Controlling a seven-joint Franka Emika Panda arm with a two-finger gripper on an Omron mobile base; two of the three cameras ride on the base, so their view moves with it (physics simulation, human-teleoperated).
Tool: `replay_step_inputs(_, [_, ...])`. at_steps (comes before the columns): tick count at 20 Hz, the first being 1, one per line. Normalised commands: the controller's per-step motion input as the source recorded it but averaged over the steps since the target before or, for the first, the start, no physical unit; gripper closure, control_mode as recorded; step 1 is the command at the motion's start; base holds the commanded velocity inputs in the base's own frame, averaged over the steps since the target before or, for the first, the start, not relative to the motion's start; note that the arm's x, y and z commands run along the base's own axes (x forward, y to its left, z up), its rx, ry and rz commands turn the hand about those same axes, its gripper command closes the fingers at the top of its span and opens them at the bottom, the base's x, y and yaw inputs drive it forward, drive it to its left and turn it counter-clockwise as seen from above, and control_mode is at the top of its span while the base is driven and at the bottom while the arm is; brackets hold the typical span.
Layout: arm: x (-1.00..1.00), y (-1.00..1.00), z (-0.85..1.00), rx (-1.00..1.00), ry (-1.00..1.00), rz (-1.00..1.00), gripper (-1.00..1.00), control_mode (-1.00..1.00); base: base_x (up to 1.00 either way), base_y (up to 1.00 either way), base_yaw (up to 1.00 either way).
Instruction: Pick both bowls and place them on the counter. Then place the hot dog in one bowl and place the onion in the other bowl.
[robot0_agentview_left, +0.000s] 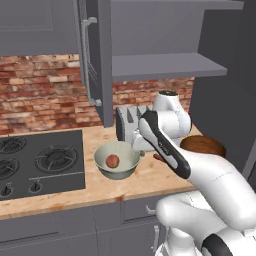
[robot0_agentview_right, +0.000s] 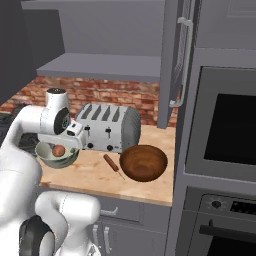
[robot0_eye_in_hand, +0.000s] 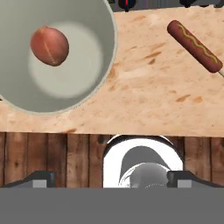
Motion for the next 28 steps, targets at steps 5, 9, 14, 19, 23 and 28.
replay_step_inputs(5, [-0.42, -0.56, 0.08, 0.00, -0.18, 0.23, -1.00, -1.00, 0.00, 0.00, 0.00])
replay_step_inputs(9, [-0.14, -0.52, 0.00, 0.00, -0.02, 0.13, -1.00, -1.00, 0.00, 0.00, 0.00])
replay_step_inputs(14, [0.15, -0.40, 0.00, 0.00, 0.02, 0.02, -1.00, -1.00, 0.00, 0.00, 0.00])
replay_step_inputs(19, [0.36, -0.18, -0.08, 0.00, 0.00, 0.05, -1.00, -1.00, 0.00, 0.00, 0.00])
replay_step_inputs(23, [0.47, 0.00, -0.15, -0.02, 0.00, 0.02, -1.00, -1.00, 0.00, 0.00, 0.00])
replay_step_inputs(28, [0.45, 0.00, -0.24, -0.07, 0.02, 0.02, -1.00, -1.00, 0.00, 0.00, 0.00])
